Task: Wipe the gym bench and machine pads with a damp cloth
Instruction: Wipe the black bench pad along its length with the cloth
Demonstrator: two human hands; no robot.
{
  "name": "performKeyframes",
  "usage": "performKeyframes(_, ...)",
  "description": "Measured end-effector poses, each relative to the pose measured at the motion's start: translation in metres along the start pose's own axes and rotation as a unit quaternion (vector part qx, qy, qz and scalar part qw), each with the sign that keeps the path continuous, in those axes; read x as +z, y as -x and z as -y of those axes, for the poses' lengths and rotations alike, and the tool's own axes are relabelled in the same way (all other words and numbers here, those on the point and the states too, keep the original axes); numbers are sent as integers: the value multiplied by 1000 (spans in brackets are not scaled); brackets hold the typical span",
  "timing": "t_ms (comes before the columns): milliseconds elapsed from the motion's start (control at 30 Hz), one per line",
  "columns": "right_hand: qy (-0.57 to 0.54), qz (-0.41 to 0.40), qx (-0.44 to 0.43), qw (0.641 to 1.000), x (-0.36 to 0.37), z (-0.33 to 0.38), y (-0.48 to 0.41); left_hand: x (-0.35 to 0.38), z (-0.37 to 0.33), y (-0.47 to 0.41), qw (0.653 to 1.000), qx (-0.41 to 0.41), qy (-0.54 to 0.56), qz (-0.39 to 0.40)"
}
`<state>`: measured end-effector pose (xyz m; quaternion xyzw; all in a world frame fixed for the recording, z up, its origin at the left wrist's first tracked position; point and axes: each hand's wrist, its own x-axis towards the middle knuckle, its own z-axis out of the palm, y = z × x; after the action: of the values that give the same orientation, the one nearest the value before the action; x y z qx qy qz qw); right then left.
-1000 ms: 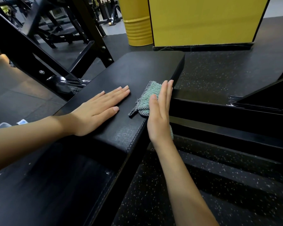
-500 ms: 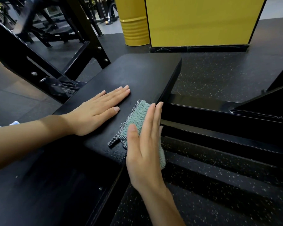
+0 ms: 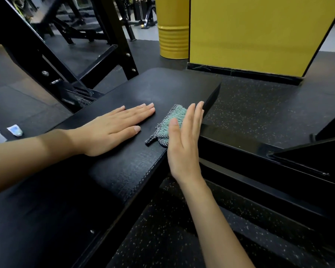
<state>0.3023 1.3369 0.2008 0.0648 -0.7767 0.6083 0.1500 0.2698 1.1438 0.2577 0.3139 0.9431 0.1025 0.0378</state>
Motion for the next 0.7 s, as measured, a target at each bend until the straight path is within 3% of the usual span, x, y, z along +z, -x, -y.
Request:
performKeyframes(267,-44,-5,-25,999,11,3,29,0,-1,-7,1000,-19,-4,2)
performKeyframes(700,-33,-32,1,999,-12,-21,-52,0,3,-16,1000,-29,-5,9)
